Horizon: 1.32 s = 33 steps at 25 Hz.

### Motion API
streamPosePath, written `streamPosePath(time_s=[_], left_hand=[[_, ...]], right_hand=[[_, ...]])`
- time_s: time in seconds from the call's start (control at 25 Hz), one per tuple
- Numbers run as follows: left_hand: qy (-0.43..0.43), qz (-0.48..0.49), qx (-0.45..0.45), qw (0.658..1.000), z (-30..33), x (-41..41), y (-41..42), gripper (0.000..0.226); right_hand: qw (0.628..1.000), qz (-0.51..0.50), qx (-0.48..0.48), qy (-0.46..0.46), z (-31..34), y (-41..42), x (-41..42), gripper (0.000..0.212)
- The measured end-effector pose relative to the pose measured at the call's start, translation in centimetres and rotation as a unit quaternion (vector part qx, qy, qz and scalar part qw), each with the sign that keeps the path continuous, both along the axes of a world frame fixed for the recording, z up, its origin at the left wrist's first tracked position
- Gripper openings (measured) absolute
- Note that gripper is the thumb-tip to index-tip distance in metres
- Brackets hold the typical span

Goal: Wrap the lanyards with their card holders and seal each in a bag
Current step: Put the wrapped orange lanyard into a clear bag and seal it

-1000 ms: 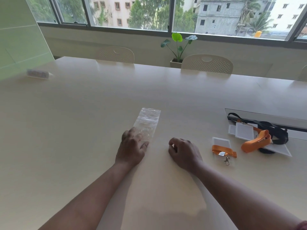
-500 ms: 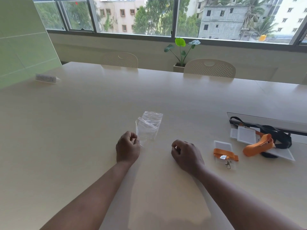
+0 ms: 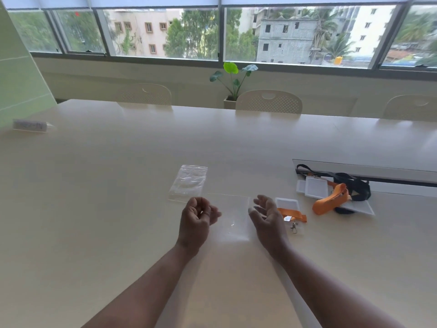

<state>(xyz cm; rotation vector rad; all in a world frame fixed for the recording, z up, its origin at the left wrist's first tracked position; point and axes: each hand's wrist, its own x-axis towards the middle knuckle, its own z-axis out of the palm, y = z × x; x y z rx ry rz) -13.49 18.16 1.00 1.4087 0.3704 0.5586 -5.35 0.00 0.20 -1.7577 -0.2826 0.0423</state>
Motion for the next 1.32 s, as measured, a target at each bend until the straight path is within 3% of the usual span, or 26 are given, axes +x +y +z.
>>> streamPosePath(time_s=[0.16, 0.24, 0.32, 0.36, 0.44, 0.56, 0.64, 0.76, 0.92, 1.12, 1.32], left_hand=[[-0.002, -0.017, -0.083, 0.996, 0.7, 2.3, -4.1, 0.020], [0.005, -0.010, -0.061, 0.998, 0.8, 3.0, -4.8, 0.018], [0.019, -0.001, -0.027, 0.999, 0.6, 3.4, -5.1, 0.021], [0.029, 0.008, 0.005, 1.000, 0.5, 3.3, -5.2, 0.025], [0.039, 0.058, 0.164, 0.984, 0.0, 3.0, -5.7, 0.036], [-0.026, 0.076, 0.443, 0.893, -0.8, 2.4, -7.0, 0.046], [-0.054, 0.006, 0.492, 0.869, -0.9, 2.2, -7.4, 0.042], [-0.039, -0.069, 0.486, 0.870, -1.1, 2.0, -7.4, 0.039], [-0.030, -0.080, 0.441, 0.894, -1.1, 2.0, -7.5, 0.032], [-0.030, -0.074, 0.431, 0.899, -1.1, 2.1, -7.4, 0.010], [-0.024, -0.065, 0.428, 0.901, -1.0, 2.1, -7.4, 0.014]], right_hand=[[0.986, 0.044, 0.139, 0.081, -0.1, -3.5, -0.8, 0.028], [0.983, 0.053, 0.156, 0.081, -0.2, -4.3, -0.8, 0.016], [0.982, 0.044, 0.163, 0.082, -0.3, -4.4, -0.6, 0.019], [0.982, 0.039, 0.163, 0.082, -0.2, -4.4, -0.5, 0.020], [0.983, 0.027, 0.160, 0.079, 0.0, -4.4, -0.5, 0.018], [0.989, 0.005, 0.137, 0.055, 0.1, -4.4, -0.7, 0.014], [0.996, 0.006, 0.092, 0.018, 0.3, -4.3, -1.0, 0.010], [0.999, 0.020, 0.025, -0.041, 0.4, -4.1, -1.3, 0.007], [0.997, 0.041, -0.003, -0.071, 0.3, -4.0, -1.5, 0.008], [0.997, 0.046, -0.012, -0.062, 0.1, -4.0, -1.4, 0.012], [0.998, 0.052, 0.001, -0.043, 0.2, -3.9, -1.4, 0.011]])
